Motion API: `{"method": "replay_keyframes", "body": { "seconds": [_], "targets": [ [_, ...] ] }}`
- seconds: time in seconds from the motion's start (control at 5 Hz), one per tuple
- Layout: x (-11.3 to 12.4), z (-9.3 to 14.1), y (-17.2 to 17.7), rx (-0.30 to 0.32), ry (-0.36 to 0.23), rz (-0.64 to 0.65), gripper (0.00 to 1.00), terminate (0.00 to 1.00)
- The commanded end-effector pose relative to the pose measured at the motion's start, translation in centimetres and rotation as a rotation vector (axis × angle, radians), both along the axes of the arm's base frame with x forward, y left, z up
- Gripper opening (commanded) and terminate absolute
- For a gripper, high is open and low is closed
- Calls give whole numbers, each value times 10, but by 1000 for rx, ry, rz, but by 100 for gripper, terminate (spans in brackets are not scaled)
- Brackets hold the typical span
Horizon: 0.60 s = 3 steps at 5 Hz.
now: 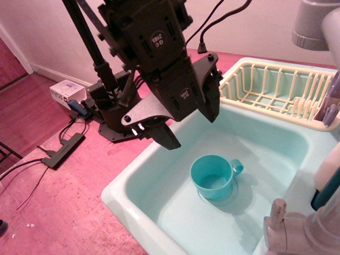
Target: Flip cup upright
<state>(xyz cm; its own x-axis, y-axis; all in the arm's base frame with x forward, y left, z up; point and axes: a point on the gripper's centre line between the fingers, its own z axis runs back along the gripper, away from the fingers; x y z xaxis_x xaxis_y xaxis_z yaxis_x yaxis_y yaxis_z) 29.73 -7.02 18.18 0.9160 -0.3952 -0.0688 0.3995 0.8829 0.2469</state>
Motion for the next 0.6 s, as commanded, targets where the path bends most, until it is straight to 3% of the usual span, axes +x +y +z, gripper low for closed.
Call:
{"method": "replay_keyframes", "body": {
  "seconds": [0.0,0.2,0.4],
  "targets": [
    [2,14,4,-14,-52,17,100,0],
    [2,14,4,-14,-52,17,100,0],
    [2,14,4,-14,-52,17,100,100]
  ]
}}
